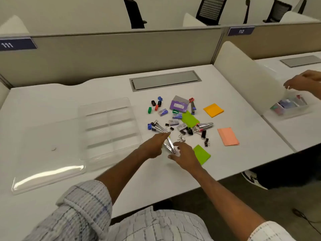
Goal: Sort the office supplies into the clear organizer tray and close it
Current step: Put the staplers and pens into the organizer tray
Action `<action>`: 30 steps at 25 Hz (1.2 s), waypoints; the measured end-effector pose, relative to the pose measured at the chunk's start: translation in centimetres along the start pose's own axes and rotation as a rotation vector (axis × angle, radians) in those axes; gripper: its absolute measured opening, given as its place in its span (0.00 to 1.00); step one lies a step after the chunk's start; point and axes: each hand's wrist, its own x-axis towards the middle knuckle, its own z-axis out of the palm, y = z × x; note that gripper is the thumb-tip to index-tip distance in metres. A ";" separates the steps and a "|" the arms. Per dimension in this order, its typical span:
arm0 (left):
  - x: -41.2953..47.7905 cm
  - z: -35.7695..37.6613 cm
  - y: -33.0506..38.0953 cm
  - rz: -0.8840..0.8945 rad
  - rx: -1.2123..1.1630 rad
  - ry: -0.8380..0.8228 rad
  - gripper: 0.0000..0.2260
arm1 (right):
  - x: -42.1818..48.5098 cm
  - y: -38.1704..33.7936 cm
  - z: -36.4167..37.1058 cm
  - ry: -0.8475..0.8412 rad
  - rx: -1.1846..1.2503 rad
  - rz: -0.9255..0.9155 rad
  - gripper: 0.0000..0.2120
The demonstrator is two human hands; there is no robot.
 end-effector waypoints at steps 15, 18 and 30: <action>-0.6 1.7 0.5 -0.091 -0.128 0.067 0.27 | 3.1 1.1 -3.4 -0.168 0.152 -0.154 0.16; -2.7 0.5 0.7 -0.085 -0.234 0.161 0.20 | 3.9 -0.3 -5.0 -0.287 0.182 -0.225 0.17; -11.4 -6.6 -5.7 -0.260 -0.175 0.519 0.21 | 8.0 -12.1 -0.5 -0.337 -0.176 -0.660 0.17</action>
